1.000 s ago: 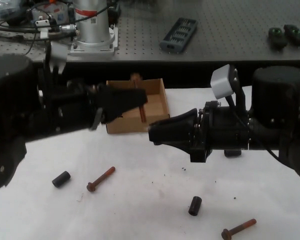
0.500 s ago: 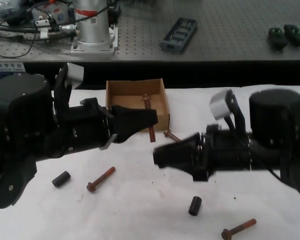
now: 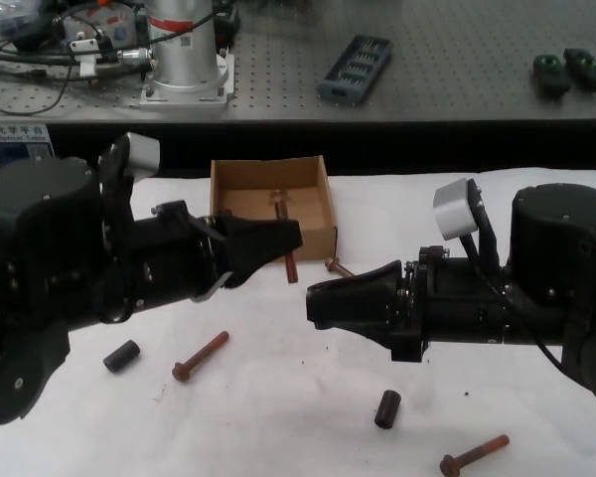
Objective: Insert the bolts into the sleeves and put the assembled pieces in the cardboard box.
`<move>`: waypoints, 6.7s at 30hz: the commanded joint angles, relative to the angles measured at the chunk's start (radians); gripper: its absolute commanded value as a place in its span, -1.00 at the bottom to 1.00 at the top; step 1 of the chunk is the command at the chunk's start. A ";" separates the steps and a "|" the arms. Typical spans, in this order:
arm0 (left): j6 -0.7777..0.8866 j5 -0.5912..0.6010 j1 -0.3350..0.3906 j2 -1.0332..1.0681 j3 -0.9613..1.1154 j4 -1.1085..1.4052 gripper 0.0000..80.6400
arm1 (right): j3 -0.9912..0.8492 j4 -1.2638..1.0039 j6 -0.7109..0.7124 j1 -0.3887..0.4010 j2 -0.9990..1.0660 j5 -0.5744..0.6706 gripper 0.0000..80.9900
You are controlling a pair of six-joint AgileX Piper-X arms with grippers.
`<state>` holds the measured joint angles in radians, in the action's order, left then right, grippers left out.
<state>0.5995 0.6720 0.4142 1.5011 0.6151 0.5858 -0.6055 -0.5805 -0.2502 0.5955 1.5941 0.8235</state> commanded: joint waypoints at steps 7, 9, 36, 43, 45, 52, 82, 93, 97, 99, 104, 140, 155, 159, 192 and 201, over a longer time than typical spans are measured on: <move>-0.019 0.066 0.003 0.000 -0.001 0.087 -0.98 | -0.002 -0.039 -0.033 0.001 -0.005 -0.013 -0.89; -0.014 0.066 0.003 0.000 -0.001 0.109 -0.98 | -0.002 -0.039 -0.033 0.001 -0.005 -0.013 -0.89; -0.014 0.155 0.003 0.000 -0.001 0.113 -0.98 | -0.002 -0.039 -0.048 0.022 -0.005 0.075 -0.89; 0.002 0.155 0.003 0.000 -0.001 0.113 -0.98 | -0.002 -0.039 -0.046 0.050 -0.005 0.084 -0.89; 0.010 0.157 0.003 0.000 -0.001 0.113 -0.98 | -0.002 -0.039 -0.044 0.050 -0.005 0.084 -0.89; 0.011 0.169 0.003 0.000 -0.001 0.111 -0.98 | -0.002 -0.039 -0.044 0.047 -0.005 0.068 -0.89; -0.018 0.220 0.003 0.000 -0.001 0.014 -0.98 | -0.002 -0.039 -0.044 0.037 -0.007 0.068 -0.89; -0.030 0.205 0.000 0.000 -0.001 0.022 -0.98 | -0.002 -0.039 -0.044 0.033 -0.007 0.060 -0.89; -0.022 0.219 0.000 0.000 -0.001 0.022 -0.98 | -0.002 -0.044 -0.044 0.033 -0.007 0.030 -0.89; -0.022 0.231 0.000 0.000 -0.001 0.022 -0.98 | -0.002 -0.065 -0.046 0.033 -0.007 0.017 -0.89; -0.022 0.232 0.000 0.000 -0.001 0.022 -0.98 | -0.005 -0.114 -0.072 0.033 -0.007 0.018 -0.89; -0.127 0.263 -0.002 0.000 0.001 0.022 0.31 | -0.005 -0.189 -0.183 -0.043 -0.007 -0.028 -0.89; -0.391 -0.251 -0.135 -0.147 0.001 -0.315 0.18 | -0.334 0.256 -0.078 -0.086 0.119 -0.115 -0.89; -0.528 -0.404 -0.135 -0.254 0.001 -0.579 0.18 | -0.538 0.385 -0.077 -0.086 0.249 -0.119 -0.89; -0.424 -0.368 -0.135 -0.344 0.001 -0.871 0.18 | -1.402 0.955 -0.025 -0.073 0.821 -0.339 -0.93; -0.418 -0.300 -0.135 -0.344 0.001 -0.871 0.18 | -1.402 0.959 -0.043 -0.075 0.801 -0.360 -0.03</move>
<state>0.1655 0.3371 0.2797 1.1686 0.6146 -0.2812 -1.9835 0.3903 -0.2884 0.5279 2.4270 0.4682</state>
